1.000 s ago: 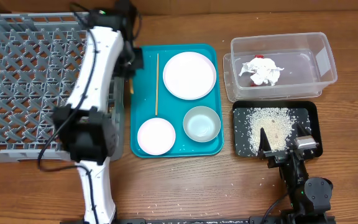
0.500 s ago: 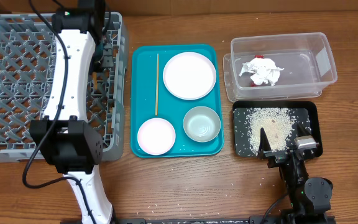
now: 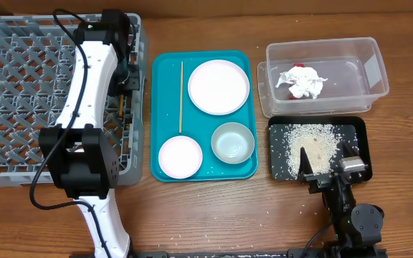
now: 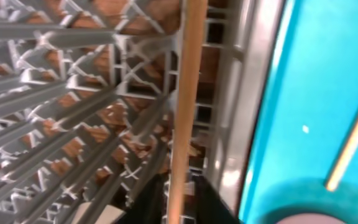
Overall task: Sort waste into correct bins and load items into the dishwasher
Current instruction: 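Carry the chopstick over to the dish rack with the left gripper, then reach the left gripper back to the tray and grasp the second chopstick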
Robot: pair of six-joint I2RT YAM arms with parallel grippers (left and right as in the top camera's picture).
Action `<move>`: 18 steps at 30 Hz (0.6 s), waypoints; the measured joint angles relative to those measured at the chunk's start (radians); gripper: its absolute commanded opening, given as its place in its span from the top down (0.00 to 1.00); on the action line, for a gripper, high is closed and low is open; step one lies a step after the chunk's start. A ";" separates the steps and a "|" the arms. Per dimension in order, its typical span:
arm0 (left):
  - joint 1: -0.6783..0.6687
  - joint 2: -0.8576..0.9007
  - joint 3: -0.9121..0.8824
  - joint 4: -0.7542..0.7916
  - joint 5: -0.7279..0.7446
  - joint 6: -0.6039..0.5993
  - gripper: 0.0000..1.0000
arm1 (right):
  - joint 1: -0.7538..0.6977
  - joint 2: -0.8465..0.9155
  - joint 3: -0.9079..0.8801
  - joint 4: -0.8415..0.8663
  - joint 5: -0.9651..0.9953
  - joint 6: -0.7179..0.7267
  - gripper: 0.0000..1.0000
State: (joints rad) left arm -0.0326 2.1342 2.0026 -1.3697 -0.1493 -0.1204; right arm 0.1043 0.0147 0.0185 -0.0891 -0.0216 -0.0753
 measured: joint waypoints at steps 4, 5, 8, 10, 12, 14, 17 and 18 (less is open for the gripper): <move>0.000 0.000 0.004 -0.038 0.050 0.002 0.44 | 0.000 0.000 0.000 0.000 0.000 0.000 0.00; 0.000 0.000 0.013 -0.056 0.069 -0.002 0.44 | 0.000 0.000 0.000 0.000 0.000 0.000 0.00; 0.000 0.000 0.078 -0.083 0.145 -0.003 0.44 | 0.000 0.000 0.000 0.000 0.000 0.000 0.00; -0.003 0.000 0.132 -0.074 0.212 -0.003 0.44 | 0.000 0.000 0.000 0.000 0.000 0.000 0.00; -0.013 -0.003 0.157 -0.050 0.261 -0.003 0.44 | 0.000 0.000 0.000 0.000 0.000 0.000 0.00; -0.041 -0.004 0.160 -0.015 0.282 -0.006 0.47 | 0.000 0.000 0.000 0.000 0.000 0.000 0.00; -0.102 -0.004 0.130 0.047 0.262 -0.042 0.50 | 0.000 0.000 0.000 0.000 0.000 0.000 0.00; -0.121 -0.004 0.114 0.071 0.251 -0.059 0.50 | 0.000 0.000 0.000 0.000 0.000 0.000 0.00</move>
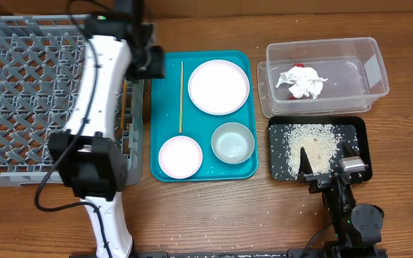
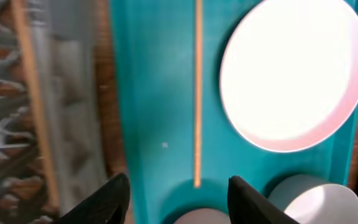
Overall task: Sort waste into correct bins and load items into the dishwasher
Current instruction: 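Reach the left gripper back to the tray and grasp the second chopstick, then drop the second chopstick into the dish rack with the left gripper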
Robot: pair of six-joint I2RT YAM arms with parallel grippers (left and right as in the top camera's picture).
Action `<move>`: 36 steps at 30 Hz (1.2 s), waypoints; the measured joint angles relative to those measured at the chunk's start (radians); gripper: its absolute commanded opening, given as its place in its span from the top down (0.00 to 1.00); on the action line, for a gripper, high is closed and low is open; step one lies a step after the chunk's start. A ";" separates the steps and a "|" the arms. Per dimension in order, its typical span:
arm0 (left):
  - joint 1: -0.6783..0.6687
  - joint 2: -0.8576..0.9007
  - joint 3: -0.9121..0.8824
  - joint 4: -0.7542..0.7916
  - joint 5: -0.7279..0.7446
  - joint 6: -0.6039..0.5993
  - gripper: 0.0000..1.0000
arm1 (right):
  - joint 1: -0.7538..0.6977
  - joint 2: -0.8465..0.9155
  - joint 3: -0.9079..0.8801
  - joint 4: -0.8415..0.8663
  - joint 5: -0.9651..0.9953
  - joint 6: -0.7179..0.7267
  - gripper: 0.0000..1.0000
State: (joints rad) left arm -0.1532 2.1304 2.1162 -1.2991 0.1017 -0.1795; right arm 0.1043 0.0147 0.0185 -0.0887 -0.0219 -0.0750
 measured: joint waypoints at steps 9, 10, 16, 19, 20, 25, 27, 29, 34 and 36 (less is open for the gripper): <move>-0.101 0.052 -0.237 0.236 -0.057 -0.087 0.60 | 0.000 0.000 0.000 0.000 0.000 0.000 0.00; -0.101 0.061 -0.253 0.246 -0.060 -0.097 0.61 | 0.000 0.000 0.000 0.000 0.000 0.000 0.00; -0.101 0.121 -0.291 0.267 -0.069 -0.137 0.66 | 0.000 0.000 0.000 0.000 0.000 -0.001 0.00; -0.102 0.164 -0.291 0.267 -0.066 -0.144 0.80 | 0.000 0.000 0.000 0.000 0.000 0.000 0.00; -0.103 0.174 -0.288 0.261 -0.068 -0.148 0.86 | 0.000 0.000 0.000 0.000 0.000 0.000 0.00; -0.106 0.175 -0.283 0.233 -0.065 -0.163 0.96 | 0.000 0.000 0.000 0.000 0.000 0.000 0.00; -0.107 0.175 -0.275 0.192 -0.068 -0.180 0.96 | 0.000 0.000 0.000 -0.001 0.000 0.000 0.00; -0.107 0.175 -0.259 0.129 -0.075 -0.190 0.96 | 0.000 0.000 0.000 0.000 0.000 0.000 0.00; -0.086 0.142 -0.124 -0.005 -0.111 -0.193 0.96 | 0.000 0.000 0.000 0.000 0.000 0.000 0.00; -0.073 0.090 -0.074 -0.050 -0.138 -0.184 0.96 | 0.000 0.000 0.000 0.000 0.000 0.000 0.00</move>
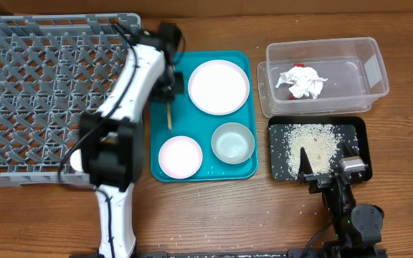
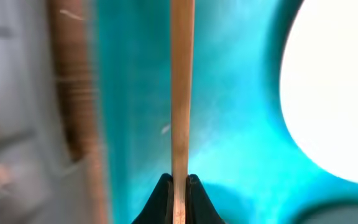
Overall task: Sort waste into correct bins and load items into the dishwasher
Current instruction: 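Drop the second chopstick into the dish rack with the left gripper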
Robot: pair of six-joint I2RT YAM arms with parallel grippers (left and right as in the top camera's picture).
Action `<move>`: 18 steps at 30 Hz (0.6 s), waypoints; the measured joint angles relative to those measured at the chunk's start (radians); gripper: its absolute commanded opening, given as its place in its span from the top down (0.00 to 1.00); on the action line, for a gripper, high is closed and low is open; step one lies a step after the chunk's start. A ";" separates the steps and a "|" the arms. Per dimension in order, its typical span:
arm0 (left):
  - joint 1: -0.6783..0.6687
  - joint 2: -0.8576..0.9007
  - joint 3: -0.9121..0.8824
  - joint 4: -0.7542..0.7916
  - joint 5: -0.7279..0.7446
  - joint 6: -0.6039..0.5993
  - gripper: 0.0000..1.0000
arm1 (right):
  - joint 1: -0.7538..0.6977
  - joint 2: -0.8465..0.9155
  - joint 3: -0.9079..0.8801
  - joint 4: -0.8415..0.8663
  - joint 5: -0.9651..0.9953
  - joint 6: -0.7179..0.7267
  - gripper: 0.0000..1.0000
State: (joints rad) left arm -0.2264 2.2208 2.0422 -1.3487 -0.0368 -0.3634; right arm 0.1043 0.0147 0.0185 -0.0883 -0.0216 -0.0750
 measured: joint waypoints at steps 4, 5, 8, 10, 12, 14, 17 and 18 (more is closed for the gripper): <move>0.035 -0.160 0.056 -0.058 -0.102 0.028 0.96 | 0.000 0.000 0.000 -0.001 0.000 0.000 0.00; 0.045 -0.190 0.066 -0.071 -0.127 0.038 0.96 | 0.000 0.000 0.000 -0.001 0.000 0.000 0.00; 0.086 -0.238 0.080 -0.084 -0.182 0.083 0.96 | 0.000 0.000 0.000 -0.001 0.000 -0.001 0.00; 0.117 -0.224 0.077 -0.080 -0.204 0.114 0.96 | 0.000 0.000 0.000 0.000 0.000 0.000 0.00; 0.138 -0.187 0.072 -0.076 -0.211 0.138 0.96 | 0.000 0.000 0.000 -0.001 0.000 0.000 0.00; 0.157 -0.129 0.065 -0.072 -0.211 0.158 0.96 | 0.000 0.000 0.000 0.000 0.000 0.000 0.00; 0.162 -0.045 0.051 -0.070 -0.209 0.169 0.95 | 0.000 0.000 0.000 -0.001 0.000 0.000 0.00; 0.161 -0.023 0.045 -0.072 -0.208 0.173 0.89 | 0.000 0.000 0.000 -0.001 0.000 0.000 0.00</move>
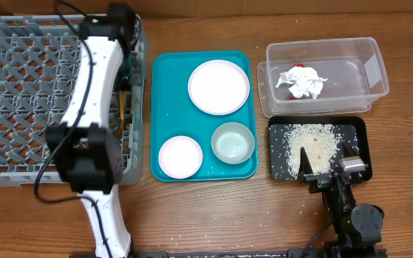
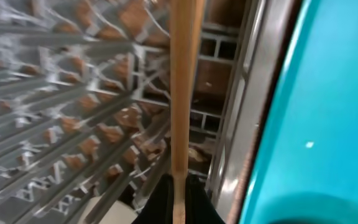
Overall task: Sort waste into correct bins and load items into the dishwasher
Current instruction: 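Drop the second chopstick into the dish rack with the left gripper, then reach the left gripper to the grey bowl and grasp its rim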
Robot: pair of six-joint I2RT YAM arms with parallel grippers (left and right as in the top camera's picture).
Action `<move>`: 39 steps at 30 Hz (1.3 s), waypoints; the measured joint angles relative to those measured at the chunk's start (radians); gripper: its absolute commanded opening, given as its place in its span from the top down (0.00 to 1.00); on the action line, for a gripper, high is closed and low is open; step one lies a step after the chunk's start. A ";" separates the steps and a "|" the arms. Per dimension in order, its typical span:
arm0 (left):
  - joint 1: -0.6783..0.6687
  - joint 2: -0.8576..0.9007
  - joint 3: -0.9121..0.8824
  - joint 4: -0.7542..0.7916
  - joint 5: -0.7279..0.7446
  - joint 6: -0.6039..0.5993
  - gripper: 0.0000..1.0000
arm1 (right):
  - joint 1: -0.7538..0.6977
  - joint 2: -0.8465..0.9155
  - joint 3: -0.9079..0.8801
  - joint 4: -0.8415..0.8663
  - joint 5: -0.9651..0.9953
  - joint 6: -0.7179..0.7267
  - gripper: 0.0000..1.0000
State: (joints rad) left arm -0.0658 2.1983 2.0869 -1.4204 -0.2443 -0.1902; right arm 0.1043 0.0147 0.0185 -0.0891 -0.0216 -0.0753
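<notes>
My left gripper [image 2: 178, 200] is shut on a wooden chopstick [image 2: 180, 93], which runs straight out from its fingers over the right edge of the grey dish rack [image 1: 20, 86]. From overhead the left arm reaches across that edge, with a chopstick [image 1: 122, 107] showing below it inside the rack. The teal tray [image 1: 165, 107] beside the rack holds a large white plate [image 1: 219, 87], a small white plate [image 1: 180, 157] and a pale bowl [image 1: 233, 142]. My right gripper [image 1: 327, 166] rests open at the near edge of the black tray [image 1: 357, 129].
A clear plastic bin [image 1: 375, 72] at the back right holds crumpled white paper [image 1: 301, 81]. The black tray is strewn with rice [image 1: 308, 143]. Rice grains are scattered on the wooden table [image 1: 214, 215] near the front.
My left gripper, shut on the chopstick on the teal tray, has moved left and now holds it over the rack's right edge. No chopstick lies on the tray. The right arm is unchanged.
My left gripper first held one chopstick at the rack's right edge while a second lay on the tray. Then it was open above the tray, the first chopstick left in the rack. Then it was shut on the second chopstick, which is now over the rack.
</notes>
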 measured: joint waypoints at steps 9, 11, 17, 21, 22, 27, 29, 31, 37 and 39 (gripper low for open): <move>0.000 0.017 0.085 -0.137 0.031 -0.005 0.00 | 0.000 0.000 0.000 0.000 0.000 0.000 0.00; 0.000 -0.010 0.133 -0.177 0.075 -0.011 0.00 | 0.000 0.000 0.000 0.000 0.000 0.000 0.00; -0.040 -0.208 0.201 -0.225 0.197 -0.013 0.00 | 0.000 0.000 0.000 0.000 0.000 0.000 0.00; -0.132 -0.341 0.211 -0.245 0.200 -0.013 0.00 | 0.000 0.000 0.000 0.000 0.000 0.000 0.00; -0.162 -0.368 0.212 -0.246 0.190 -0.013 0.00 | 0.000 0.000 0.000 0.000 0.000 0.000 0.00; -0.293 -0.449 0.213 -0.265 0.166 -0.012 0.00 | 0.000 0.000 0.000 0.000 0.000 0.000 0.00; -0.317 -0.453 0.213 -0.267 0.182 -0.012 0.00 | 0.000 0.000 0.000 0.000 0.000 0.000 0.00; -0.347 -0.453 0.202 -0.261 0.218 -0.013 0.11 | 0.000 0.000 0.000 0.000 0.000 0.000 0.00; -0.421 -0.456 -0.035 -0.148 0.287 -0.097 0.26 | 0.000 0.000 0.000 0.000 0.000 0.000 0.00; -0.438 -0.456 -0.158 -0.065 0.299 -0.158 0.29 | 0.000 0.000 0.000 0.000 0.000 0.000 0.00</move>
State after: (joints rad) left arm -0.5041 1.7420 1.9285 -1.4853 0.0547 -0.3477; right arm 0.1043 0.0147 0.0185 -0.0887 -0.0216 -0.0753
